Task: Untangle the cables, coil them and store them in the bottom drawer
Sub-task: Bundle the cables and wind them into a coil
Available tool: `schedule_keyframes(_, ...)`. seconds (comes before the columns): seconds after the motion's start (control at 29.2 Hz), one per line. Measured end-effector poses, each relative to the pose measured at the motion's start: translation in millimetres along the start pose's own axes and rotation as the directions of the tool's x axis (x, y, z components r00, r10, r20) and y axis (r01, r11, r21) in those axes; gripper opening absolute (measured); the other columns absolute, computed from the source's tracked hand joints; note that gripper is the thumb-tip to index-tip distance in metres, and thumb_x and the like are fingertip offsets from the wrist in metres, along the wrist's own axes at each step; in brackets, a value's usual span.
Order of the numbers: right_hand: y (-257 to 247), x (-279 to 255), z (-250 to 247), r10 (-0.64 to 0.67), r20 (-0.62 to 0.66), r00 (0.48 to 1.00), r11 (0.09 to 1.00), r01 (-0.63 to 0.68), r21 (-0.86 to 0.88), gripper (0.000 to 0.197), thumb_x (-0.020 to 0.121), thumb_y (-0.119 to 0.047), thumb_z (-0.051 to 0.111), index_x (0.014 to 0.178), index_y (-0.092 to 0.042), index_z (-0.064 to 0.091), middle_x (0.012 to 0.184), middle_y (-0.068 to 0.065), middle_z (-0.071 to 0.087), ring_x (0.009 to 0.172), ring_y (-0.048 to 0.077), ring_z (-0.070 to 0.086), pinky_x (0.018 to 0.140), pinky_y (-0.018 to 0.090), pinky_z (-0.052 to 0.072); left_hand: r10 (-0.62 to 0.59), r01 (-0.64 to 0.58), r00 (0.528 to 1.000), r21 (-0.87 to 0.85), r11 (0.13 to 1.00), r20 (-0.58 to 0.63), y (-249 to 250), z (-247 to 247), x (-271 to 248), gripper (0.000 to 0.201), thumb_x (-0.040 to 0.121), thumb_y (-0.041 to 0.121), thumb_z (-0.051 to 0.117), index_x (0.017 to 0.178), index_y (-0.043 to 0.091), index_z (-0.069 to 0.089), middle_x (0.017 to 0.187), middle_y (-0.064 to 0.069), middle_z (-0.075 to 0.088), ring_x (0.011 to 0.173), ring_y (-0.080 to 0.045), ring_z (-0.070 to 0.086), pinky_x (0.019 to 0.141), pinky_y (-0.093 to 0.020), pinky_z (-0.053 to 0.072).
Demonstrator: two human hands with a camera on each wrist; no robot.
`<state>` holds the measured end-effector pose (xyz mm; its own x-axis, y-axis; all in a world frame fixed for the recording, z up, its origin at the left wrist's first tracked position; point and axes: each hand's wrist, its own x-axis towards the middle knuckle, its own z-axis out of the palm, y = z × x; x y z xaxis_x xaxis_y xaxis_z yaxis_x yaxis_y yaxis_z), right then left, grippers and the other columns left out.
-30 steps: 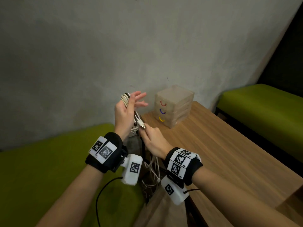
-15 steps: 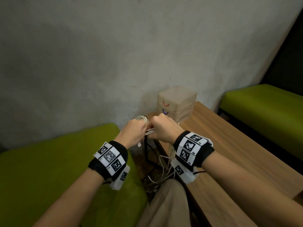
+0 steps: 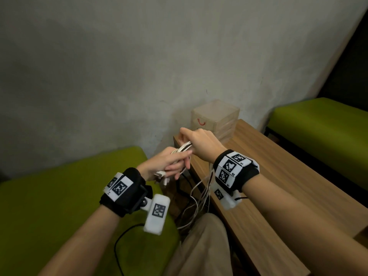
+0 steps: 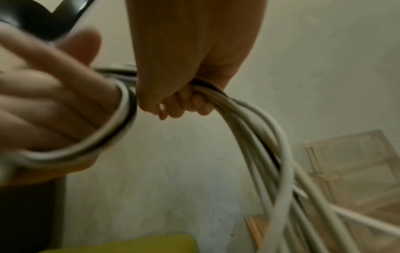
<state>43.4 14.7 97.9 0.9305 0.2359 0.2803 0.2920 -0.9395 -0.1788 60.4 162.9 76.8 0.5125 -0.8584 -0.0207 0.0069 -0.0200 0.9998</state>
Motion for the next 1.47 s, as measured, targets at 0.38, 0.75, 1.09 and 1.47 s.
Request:
schedule_keyframes(0.38, -1, -13, 50, 0.369, -0.060, 0.927, 0.738, -0.253, 0.626, 0.058, 0.081, -0.047, 0.044, 0.061, 0.007, 0.049, 0.057, 0.023, 0.050, 0.054, 0.022, 0.041, 0.056, 0.050, 0.041, 0.240, -0.366, 0.925, -0.521, 0.771, -0.294, 25, 12, 5, 0.035, 0.061, 0.039, 0.074, 0.075, 0.007, 0.074, 0.060, 0.002, 0.071, 0.055, -0.007, 0.068, 0.057, -0.017, 0.055)
schedule_keyframes(0.75, -37, -23, 52, 0.156, -0.041, 0.987, 0.876, -0.119, 0.467, 0.014, 0.093, -0.012, 0.044, 0.096, -0.002, 0.052, 0.088, 0.025, 0.061, 0.080, 0.042, 0.057, 0.069, 0.045, 0.045, 0.365, -0.435, 0.576, 0.104, 0.894, -0.732, 13, -1, 16, 0.019, 0.086, 0.018, 0.061, 0.103, 0.010, 0.065, 0.115, -0.010, 0.065, 0.109, -0.010, 0.062, 0.098, -0.025, 0.047)
schedule_keyframes(1.09, -30, -17, 42, 0.042, 0.044, 0.998, 0.892, -0.057, 0.448, 0.027, 0.093, -0.023, 0.050, 0.113, -0.007, 0.059, 0.095, 0.018, 0.068, 0.087, 0.033, 0.062, 0.065, 0.029, 0.036, 0.773, 0.043, 0.590, 0.965, 0.258, -0.233, -4, -20, 17, 0.047, 0.085, 0.023, 0.050, 0.118, -0.011, 0.053, 0.125, -0.032, 0.053, 0.107, -0.035, 0.061, 0.097, -0.025, 0.037)
schedule_keyframes(1.47, -4, -2, 6, -0.104, 0.103, 0.989, 0.987, 0.090, 0.132, 0.044, 0.069, -0.055, 0.071, 0.085, -0.014, 0.071, 0.060, -0.001, 0.053, 0.059, 0.017, 0.045, 0.057, 0.029, 0.034, 0.141, 0.261, 0.932, 0.888, 0.380, -0.334, -6, -21, -2, 0.035, 0.094, 0.019, 0.044, 0.060, 0.014, 0.039, 0.062, -0.006, 0.046, 0.063, -0.026, 0.047, 0.058, -0.028, 0.025)
